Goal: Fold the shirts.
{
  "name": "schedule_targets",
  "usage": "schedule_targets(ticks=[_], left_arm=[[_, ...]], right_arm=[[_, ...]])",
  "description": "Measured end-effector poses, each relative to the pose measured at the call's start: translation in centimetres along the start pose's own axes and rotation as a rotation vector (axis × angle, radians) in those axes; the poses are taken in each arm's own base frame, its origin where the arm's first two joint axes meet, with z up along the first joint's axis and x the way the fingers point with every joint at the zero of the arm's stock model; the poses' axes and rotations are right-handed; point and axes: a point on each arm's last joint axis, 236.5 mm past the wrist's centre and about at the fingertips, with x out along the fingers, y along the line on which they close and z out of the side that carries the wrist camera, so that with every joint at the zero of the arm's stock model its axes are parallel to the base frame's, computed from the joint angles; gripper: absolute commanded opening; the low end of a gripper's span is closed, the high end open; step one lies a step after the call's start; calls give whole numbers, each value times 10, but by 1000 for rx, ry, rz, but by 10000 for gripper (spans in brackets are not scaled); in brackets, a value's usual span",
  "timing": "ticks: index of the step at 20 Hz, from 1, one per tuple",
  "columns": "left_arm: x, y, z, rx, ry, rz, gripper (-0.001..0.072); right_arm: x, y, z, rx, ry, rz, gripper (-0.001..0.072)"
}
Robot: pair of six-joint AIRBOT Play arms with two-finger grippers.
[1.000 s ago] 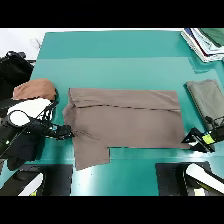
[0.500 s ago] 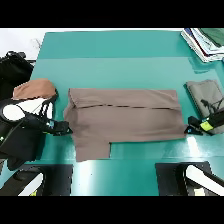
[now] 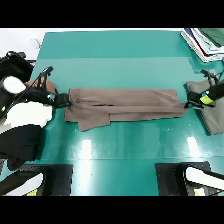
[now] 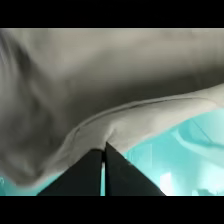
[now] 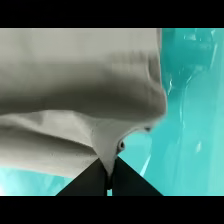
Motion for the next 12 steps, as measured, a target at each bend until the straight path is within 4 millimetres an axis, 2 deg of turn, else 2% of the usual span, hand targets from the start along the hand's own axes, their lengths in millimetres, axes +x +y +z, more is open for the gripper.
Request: schedule_targets(ticks=[5,7,8,9,10,11,12], left_arm=[[41,16,63,-12,-21,15,21],[50,19,84,-11,-44,15,23],[54,20,91,-10,-53,16,23],[57,21,96,-10,-60,17,45],[58,22,102,-10,-74,16,296],[59,22,105,-12,-80,14,474],[60,21,107,-16,-82,11,471]], right_arm=[[10,10,51,-7,-11,25,17],[16,11,68,-5,-13,33,22],[18,11,75,-5,-14,34,160],[21,12,81,-4,-16,39,372],[24,12,87,-3,-18,43,399],[25,13,93,-3,-25,56,403],[24,13,98,-10,-35,76,459]])
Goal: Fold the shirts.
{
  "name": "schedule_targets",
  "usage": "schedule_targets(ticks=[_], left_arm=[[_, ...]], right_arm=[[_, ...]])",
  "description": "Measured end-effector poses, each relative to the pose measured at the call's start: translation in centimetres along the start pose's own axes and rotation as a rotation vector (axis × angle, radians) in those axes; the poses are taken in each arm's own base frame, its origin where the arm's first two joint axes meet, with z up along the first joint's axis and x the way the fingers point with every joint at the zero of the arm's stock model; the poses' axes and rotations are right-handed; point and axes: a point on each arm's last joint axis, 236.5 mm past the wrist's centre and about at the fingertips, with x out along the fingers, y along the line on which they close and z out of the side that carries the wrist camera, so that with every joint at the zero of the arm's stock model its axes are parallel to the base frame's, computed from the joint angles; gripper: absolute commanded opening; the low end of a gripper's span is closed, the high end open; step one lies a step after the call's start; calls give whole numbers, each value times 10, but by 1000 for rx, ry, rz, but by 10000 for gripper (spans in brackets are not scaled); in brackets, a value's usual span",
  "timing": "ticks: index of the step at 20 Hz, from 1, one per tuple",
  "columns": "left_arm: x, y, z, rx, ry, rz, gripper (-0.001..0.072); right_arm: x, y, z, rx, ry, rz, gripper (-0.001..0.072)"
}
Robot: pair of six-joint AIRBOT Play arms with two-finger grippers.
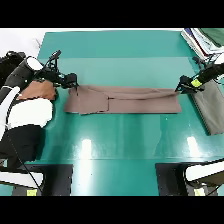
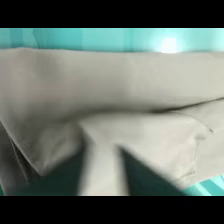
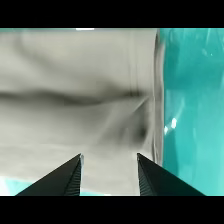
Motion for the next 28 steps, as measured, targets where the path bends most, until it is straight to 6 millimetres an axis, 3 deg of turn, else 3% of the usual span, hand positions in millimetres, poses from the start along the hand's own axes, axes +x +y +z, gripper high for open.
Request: schedule_targets(ticks=[1,2,3,8,13,16,18,19,21,23,28], left_arm=[[0,-1,2,-6,-3,-5,467],[0,-3,3,-13,-3,-12,287],[1,-5,2,-21,2,-20,47],[9,-41,-6,-5,24,-94,22],[38,-94,-21,56,26,-142,21],[63,-119,-36,87,53,-162,21],[79,-133,-45,106,74,-173,21],[85,-139,-48,112,84,-178,21],[98,-150,-50,121,96,-187,21],[110,-158,-52,129,110,-194,21],[140,-173,-57,126,141,-209,21]], right_arm=[[-1,-2,3,-4,-6,15,493],[-1,-6,5,-3,-10,34,527],[-2,-12,4,4,-9,51,555],[15,-54,-26,120,56,166,561],[44,-51,-42,215,46,340,550],[61,-29,-45,217,63,432,280],[71,-14,-44,175,65,451,38],[73,-7,-42,150,58,451,17],[63,11,-31,91,25,466,17],[38,31,-19,9,-27,472,17],[-55,108,4,-197,-188,473,17]])
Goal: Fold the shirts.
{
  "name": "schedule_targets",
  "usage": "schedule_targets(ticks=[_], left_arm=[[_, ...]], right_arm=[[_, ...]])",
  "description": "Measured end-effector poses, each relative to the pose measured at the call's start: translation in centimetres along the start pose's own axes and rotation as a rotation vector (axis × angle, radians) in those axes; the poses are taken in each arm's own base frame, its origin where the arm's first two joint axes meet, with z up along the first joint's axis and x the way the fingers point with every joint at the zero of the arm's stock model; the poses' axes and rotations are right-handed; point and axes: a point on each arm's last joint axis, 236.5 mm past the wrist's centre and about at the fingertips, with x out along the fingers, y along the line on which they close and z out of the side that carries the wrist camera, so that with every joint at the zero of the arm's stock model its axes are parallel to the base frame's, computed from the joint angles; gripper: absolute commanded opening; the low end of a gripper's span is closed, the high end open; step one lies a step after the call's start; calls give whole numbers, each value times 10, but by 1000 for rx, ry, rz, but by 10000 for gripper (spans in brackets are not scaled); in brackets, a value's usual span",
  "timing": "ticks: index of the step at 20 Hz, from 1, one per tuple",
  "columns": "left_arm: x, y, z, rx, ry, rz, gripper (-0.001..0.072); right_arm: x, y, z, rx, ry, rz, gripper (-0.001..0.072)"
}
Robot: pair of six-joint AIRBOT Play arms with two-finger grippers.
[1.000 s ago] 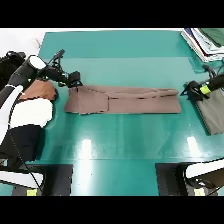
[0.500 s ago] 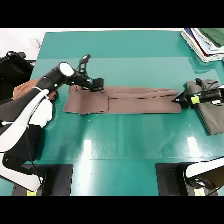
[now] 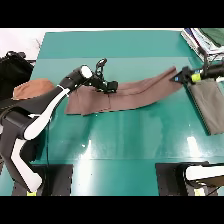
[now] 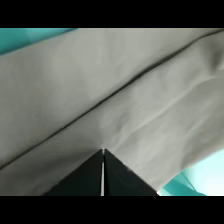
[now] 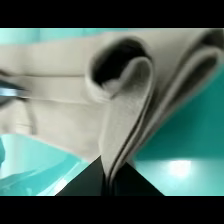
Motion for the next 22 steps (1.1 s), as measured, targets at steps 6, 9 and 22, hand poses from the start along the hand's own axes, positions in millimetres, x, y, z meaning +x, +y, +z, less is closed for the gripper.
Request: schedule_targets(ticks=[6,9,22], left_arm=[[31,-18,-6,0,22,-29,20],[37,-25,-4,6,17,-38,21],[-141,37,97,69,-186,139,22]], right_arm=[[-14,135,15,-238,-53,64,17],[-9,188,11,-322,-67,107,17],[103,326,-45,-443,8,359,110]])
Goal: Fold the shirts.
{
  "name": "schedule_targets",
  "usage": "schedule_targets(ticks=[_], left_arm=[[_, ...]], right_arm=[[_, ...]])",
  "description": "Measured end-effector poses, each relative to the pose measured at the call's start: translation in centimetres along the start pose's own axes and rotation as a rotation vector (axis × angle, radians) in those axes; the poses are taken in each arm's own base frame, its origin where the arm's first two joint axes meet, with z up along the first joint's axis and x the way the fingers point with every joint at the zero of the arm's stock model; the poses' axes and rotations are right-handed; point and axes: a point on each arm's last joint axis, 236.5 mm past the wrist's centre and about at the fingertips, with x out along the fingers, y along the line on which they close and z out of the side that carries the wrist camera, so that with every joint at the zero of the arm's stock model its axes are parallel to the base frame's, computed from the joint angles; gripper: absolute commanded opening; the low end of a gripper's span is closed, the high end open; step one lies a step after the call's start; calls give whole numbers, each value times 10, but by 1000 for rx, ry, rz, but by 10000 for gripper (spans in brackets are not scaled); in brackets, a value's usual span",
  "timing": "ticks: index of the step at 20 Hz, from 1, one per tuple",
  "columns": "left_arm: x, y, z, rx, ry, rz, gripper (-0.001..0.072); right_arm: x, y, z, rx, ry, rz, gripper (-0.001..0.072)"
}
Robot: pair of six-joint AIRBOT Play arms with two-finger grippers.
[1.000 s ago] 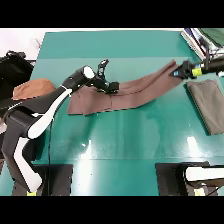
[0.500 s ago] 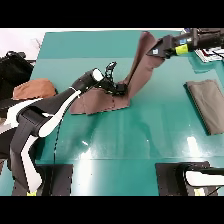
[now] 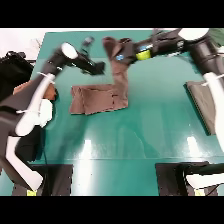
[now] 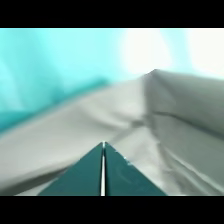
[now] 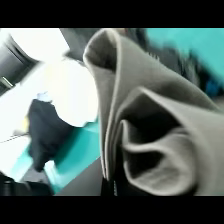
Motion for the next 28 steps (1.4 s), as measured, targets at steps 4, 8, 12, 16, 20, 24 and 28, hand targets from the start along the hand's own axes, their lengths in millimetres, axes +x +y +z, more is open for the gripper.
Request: schedule_targets(ticks=[4,8,12,16,20,24,28], left_arm=[[-117,54,49,5,-167,149,22],[-191,78,63,-5,-269,233,22],[-210,76,59,16,-270,251,22],[-204,57,56,64,-257,233,22],[-193,30,58,125,-265,199,22],[-188,14,61,155,-279,178,22],[-185,9,59,162,-271,167,22]], right_arm=[[100,31,-20,-23,-11,116,399],[141,42,-25,-78,-4,148,376],[115,-30,-38,-76,99,-19,376],[41,-154,-75,118,191,-282,627],[-9,-229,-129,416,206,-374,624],[3,-250,-158,606,186,-320,621],[54,-242,-153,652,175,-226,435]])
